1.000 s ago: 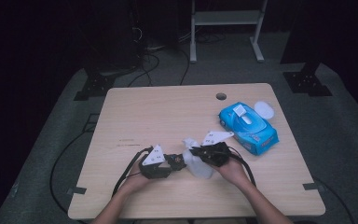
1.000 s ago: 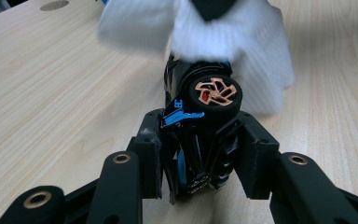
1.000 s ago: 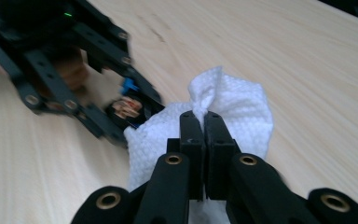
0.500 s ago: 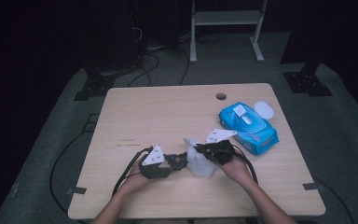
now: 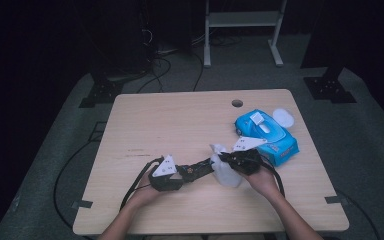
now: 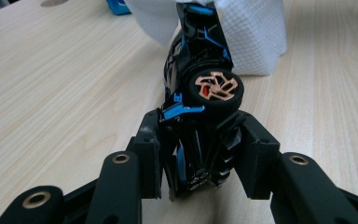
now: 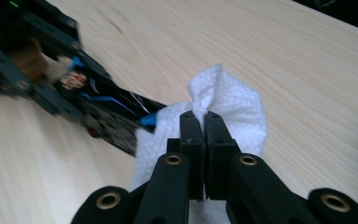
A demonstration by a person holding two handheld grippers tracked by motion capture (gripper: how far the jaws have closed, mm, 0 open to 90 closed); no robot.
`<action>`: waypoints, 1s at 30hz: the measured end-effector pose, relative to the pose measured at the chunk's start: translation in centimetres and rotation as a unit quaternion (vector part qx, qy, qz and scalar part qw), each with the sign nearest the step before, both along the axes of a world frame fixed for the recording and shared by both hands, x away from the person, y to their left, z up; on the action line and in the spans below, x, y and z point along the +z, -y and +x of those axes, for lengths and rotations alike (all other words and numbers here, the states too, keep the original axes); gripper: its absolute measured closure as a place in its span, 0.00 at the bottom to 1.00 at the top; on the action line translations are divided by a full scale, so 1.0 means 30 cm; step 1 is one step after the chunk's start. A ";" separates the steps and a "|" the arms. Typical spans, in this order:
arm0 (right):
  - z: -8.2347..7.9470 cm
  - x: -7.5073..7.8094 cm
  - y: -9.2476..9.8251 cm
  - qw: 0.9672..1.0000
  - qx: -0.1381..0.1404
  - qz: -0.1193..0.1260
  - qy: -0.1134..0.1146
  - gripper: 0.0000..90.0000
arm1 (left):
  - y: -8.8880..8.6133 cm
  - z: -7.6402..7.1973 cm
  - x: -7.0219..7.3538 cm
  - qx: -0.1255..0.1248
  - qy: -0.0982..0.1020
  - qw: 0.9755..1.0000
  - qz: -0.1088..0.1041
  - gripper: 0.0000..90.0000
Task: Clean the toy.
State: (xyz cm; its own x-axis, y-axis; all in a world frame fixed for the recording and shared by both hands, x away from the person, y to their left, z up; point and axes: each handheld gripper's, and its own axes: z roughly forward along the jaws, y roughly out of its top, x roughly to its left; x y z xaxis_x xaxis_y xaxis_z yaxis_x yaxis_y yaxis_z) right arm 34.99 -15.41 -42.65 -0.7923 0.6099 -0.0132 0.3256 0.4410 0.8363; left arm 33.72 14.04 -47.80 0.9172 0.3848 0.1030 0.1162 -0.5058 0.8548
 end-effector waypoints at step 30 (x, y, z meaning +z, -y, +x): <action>-0.013 -0.003 -0.128 0.999 0.046 0.010 -0.008 0.98 | 0.019 0.007 -0.006 0.013 -0.003 0.999 0.053 0.65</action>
State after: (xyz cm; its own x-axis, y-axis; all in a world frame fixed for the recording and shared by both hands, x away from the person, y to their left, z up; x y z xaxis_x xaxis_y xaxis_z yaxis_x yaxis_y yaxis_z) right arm 34.60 -11.57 -42.73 -0.8456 0.5337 0.0119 0.2979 0.4532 0.8402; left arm 33.93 13.47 -47.97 0.9073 0.3965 0.1396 0.1354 -0.5900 0.7960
